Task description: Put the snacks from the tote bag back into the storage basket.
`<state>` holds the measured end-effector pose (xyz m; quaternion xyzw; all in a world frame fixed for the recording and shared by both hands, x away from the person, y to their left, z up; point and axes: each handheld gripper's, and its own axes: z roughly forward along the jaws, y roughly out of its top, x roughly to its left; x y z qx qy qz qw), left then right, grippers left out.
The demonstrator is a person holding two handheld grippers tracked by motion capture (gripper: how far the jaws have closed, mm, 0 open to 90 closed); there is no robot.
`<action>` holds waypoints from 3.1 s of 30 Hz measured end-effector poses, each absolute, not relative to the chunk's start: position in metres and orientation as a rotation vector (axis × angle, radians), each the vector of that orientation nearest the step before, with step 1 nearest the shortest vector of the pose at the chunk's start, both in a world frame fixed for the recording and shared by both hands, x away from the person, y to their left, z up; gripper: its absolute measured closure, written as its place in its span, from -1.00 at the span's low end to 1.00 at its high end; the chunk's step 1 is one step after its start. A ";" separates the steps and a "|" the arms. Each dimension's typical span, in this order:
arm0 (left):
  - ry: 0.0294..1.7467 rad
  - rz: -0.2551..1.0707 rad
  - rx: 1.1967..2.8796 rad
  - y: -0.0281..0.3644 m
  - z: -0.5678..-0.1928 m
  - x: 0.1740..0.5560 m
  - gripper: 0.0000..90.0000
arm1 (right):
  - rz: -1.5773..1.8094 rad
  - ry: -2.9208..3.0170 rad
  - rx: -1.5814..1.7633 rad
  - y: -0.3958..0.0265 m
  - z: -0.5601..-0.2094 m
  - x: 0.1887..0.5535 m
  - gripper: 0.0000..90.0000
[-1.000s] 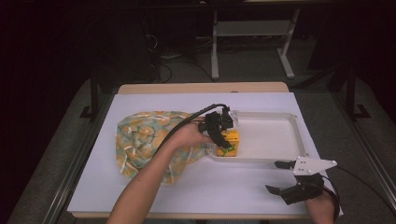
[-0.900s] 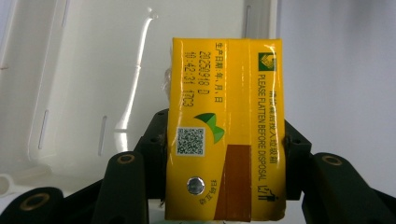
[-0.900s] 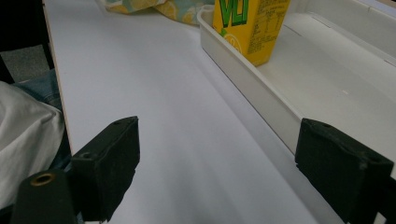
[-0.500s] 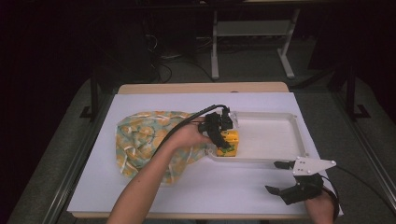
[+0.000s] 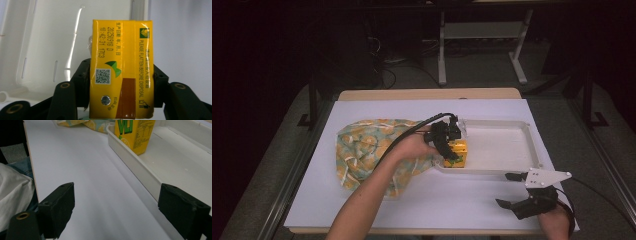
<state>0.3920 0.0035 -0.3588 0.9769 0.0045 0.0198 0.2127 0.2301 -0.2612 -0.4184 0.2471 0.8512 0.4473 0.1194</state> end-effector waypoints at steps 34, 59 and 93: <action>0.072 0.061 2.641 0.012 -0.346 0.390 -0.34 | 1.319 2.480 0.747 -0.262 -0.420 0.230 -0.70; 0.133 0.097 2.581 0.046 -0.338 0.383 -0.41 | 1.314 2.471 0.782 -0.262 -0.422 0.229 -0.70; 0.219 0.142 2.509 0.108 -0.342 0.358 -0.44 | 1.311 2.459 0.801 -0.265 -0.423 0.229 -0.70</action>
